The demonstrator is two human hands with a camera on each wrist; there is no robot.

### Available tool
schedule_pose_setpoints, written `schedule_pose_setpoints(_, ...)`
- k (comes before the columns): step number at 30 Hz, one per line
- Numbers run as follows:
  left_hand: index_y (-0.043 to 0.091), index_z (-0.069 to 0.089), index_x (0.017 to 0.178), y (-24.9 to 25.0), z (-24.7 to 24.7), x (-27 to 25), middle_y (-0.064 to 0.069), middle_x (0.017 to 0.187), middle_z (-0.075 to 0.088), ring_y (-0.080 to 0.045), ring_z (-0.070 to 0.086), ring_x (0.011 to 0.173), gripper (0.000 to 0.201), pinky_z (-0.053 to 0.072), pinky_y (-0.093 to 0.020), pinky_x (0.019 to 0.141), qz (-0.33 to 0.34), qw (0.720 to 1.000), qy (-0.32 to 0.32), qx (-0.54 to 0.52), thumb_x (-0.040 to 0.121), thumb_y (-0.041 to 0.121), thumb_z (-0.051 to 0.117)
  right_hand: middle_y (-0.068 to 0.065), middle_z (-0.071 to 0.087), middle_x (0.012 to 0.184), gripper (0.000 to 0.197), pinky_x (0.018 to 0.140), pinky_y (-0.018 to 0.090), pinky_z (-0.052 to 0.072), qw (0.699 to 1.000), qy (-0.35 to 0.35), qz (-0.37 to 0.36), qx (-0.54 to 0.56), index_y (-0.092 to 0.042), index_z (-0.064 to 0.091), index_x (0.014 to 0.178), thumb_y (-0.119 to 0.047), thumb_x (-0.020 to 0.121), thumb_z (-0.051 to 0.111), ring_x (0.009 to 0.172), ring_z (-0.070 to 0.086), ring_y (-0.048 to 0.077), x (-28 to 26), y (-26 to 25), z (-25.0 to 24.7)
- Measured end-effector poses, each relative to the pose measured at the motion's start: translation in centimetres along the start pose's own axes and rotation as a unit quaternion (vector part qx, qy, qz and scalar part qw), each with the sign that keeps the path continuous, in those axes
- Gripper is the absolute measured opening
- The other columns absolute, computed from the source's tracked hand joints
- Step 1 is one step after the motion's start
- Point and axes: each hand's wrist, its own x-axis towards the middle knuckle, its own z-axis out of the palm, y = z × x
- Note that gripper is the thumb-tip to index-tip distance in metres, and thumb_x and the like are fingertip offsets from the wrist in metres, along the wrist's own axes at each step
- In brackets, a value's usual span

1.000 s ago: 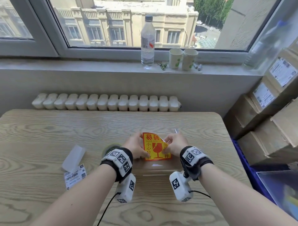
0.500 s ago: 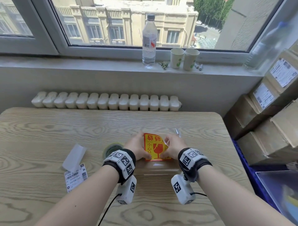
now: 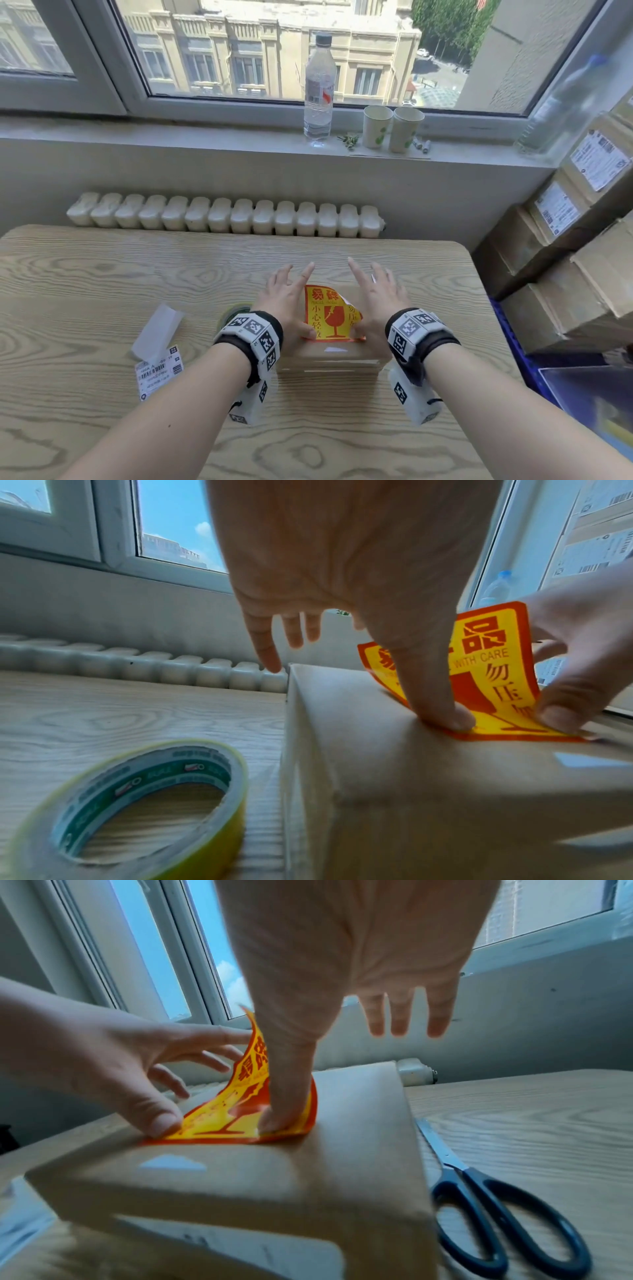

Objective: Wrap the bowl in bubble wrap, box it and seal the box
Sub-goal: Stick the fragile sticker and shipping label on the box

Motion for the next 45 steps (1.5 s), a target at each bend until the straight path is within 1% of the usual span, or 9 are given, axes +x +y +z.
schedule_pose_setpoints(3,0.043,0.006,0.148,-0.4,-0.2,-0.1,0.002,0.157,-0.011,-0.026,-0.004,0.146,0.114,0.014,-0.047,0.116,0.02,0.999,0.022,0.019,0.064,0.043,0.082,0.005,-0.015,0.159,0.123,0.118,0.046,0.004,0.992,0.029,-0.095,-0.072,-0.048,-0.02,0.144,-0.026,0.075,0.079,0.148,-0.01,0.025,-0.6,-0.3,-0.1)
schedule_pose_setpoints(5,0.037,0.022,0.141,-0.4,-0.2,-0.2,0.002,0.156,-0.007,-0.025,-0.002,0.145,0.101,0.016,-0.046,0.116,0.04,0.998,0.047,0.032,0.061,0.043,0.083,0.005,-0.021,0.158,0.114,0.118,0.045,0.001,0.978,0.049,-0.157,-0.128,-0.05,-0.018,0.144,-0.015,0.081,0.071,0.147,-0.016,0.024,-0.8,-0.7,0.0)
schedule_pose_setpoints(9,0.027,0.042,0.116,-0.1,-0.2,-0.1,0.001,0.154,0.004,-0.021,-0.003,0.145,0.07,0.016,-0.044,0.115,0.076,0.994,0.061,0.056,0.061,0.04,0.083,0.005,-0.022,0.158,0.078,0.118,0.047,-0.002,0.963,0.071,-0.207,-0.16,-0.042,0.02,0.144,-0.008,0.086,0.058,0.146,-0.019,0.025,-1.0,-1.3,0.5)
schedule_pose_setpoints(12,0.028,0.045,0.119,-0.1,-0.3,0.0,0.001,0.157,-0.001,-0.02,-0.009,0.146,0.066,0.011,-0.044,0.116,0.077,0.993,0.048,0.074,0.066,0.041,0.081,0.005,-0.023,0.158,0.056,0.118,0.049,-0.004,0.969,0.056,-0.184,-0.156,-0.038,0.042,0.134,-0.014,0.087,0.061,0.146,-0.021,0.027,-0.9,-1.2,0.6)
schedule_pose_setpoints(17,0.039,0.031,0.144,0.0,-0.6,0.2,0.0,0.159,-0.01,-0.022,-0.014,0.146,0.085,0.007,-0.047,0.117,0.061,0.991,-0.012,0.115,0.071,0.048,0.075,0.003,-0.021,0.159,0.065,0.116,0.053,-0.003,0.979,0.006,-0.123,-0.162,-0.047,0.033,0.142,-0.032,0.088,0.065,0.146,-0.019,0.027,0.0,-0.7,0.6)
schedule_pose_setpoints(22,0.045,0.021,0.146,-0.1,-0.7,0.7,0.0,0.159,-0.009,-0.024,-0.013,0.146,0.094,0.008,-0.049,0.117,0.053,0.99,-0.049,0.125,0.069,0.052,0.075,0.004,-0.017,0.16,0.082,0.116,0.056,0.0,0.978,-0.035,-0.103,-0.177,-0.045,0.02,0.147,-0.044,0.082,0.069,0.147,-0.016,0.029,0.9,-0.5,0.1)
schedule_pose_setpoints(28,0.044,0.019,0.147,0.1,-1.0,1.5,-0.001,0.16,-0.01,-0.024,-0.013,0.146,0.1,0.007,-0.05,0.117,0.058,0.986,-0.069,0.137,0.066,0.052,0.078,0.004,-0.014,0.161,0.11,0.114,0.059,-0.002,0.983,-0.072,-0.088,-0.141,-0.047,0.008,0.148,-0.066,0.063,0.074,0.147,-0.016,0.029,1.6,-0.1,0.7)
schedule_pose_setpoints(41,0.043,0.015,0.147,-0.2,-1.3,1.3,0.0,0.16,-0.008,-0.021,-0.012,0.146,0.102,0.005,-0.052,0.116,0.053,0.989,-0.075,0.115,0.066,0.053,0.077,0.001,-0.001,0.162,0.097,0.116,0.057,-0.002,0.994,-0.056,-0.051,-0.084,-0.052,0.015,0.146,-0.066,0.067,0.07,0.148,-0.008,0.028,1.3,2.1,0.5)
schedule_pose_setpoints(45,0.043,0.011,0.148,-0.5,-1.3,1.1,0.002,0.159,0.005,-0.022,0.005,0.146,0.11,0.019,-0.049,0.114,0.045,0.989,-0.108,0.089,0.063,0.051,0.08,0.0,0.002,0.162,0.094,0.117,0.057,0.003,0.995,-0.063,-0.033,-0.066,-0.051,0.017,0.146,-0.06,0.071,0.072,0.148,-0.004,0.027,1.0,3.0,0.1)
